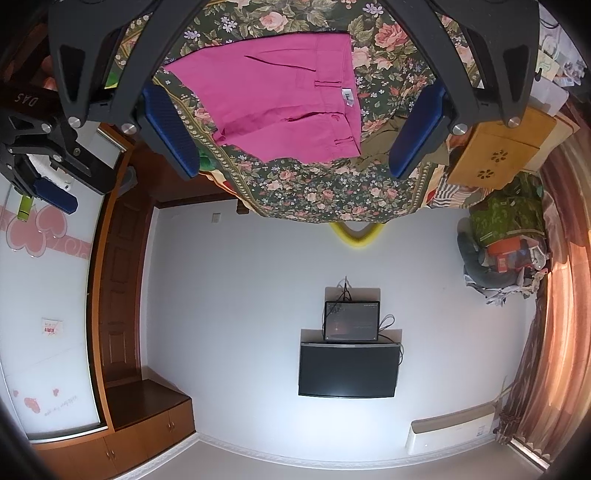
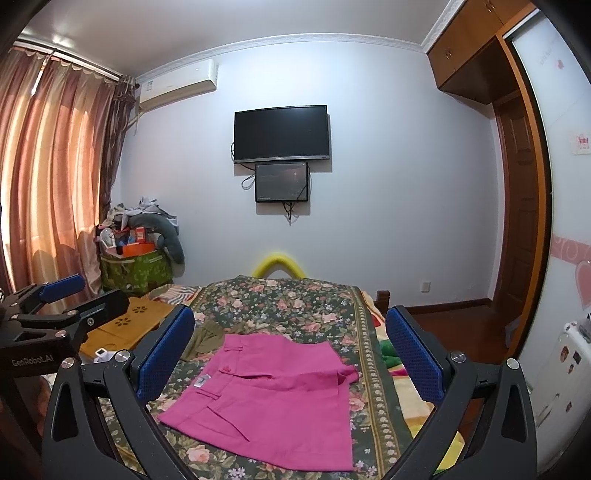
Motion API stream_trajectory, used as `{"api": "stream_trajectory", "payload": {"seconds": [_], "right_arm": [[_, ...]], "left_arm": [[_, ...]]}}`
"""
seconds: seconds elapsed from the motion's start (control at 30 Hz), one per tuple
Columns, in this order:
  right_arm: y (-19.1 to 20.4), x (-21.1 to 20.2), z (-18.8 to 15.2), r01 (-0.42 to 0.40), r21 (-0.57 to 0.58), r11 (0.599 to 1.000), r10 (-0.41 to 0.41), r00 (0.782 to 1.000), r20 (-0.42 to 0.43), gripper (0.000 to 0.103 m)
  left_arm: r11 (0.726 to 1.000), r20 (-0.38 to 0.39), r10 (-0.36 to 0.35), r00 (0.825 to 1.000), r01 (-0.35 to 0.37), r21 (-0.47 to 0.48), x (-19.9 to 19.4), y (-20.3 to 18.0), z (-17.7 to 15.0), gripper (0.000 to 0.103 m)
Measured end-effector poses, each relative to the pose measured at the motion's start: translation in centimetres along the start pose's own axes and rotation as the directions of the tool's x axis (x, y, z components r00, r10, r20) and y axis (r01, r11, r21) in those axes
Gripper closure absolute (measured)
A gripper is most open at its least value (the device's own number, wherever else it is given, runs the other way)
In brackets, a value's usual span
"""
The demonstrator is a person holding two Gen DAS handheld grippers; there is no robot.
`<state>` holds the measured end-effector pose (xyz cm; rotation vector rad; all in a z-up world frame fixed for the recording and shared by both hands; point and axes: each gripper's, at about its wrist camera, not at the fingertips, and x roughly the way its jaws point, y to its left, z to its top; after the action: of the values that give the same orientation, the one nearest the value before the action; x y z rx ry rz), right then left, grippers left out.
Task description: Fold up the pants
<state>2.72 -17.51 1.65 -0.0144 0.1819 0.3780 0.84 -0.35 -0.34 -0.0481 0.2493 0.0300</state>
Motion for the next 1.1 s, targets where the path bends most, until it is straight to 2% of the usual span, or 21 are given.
{"api": "stream_trajectory", "payload": {"seconds": [1.1], "right_arm": [[0.33,0.48,-0.12,-0.005,-0.003,1.000,0.005,1.000,-0.017,0.000]], "left_arm": [[1.000,0.007,0.012,1.000,-0.012,-0.007,0.31,0.08,-0.63,0.000]]}}
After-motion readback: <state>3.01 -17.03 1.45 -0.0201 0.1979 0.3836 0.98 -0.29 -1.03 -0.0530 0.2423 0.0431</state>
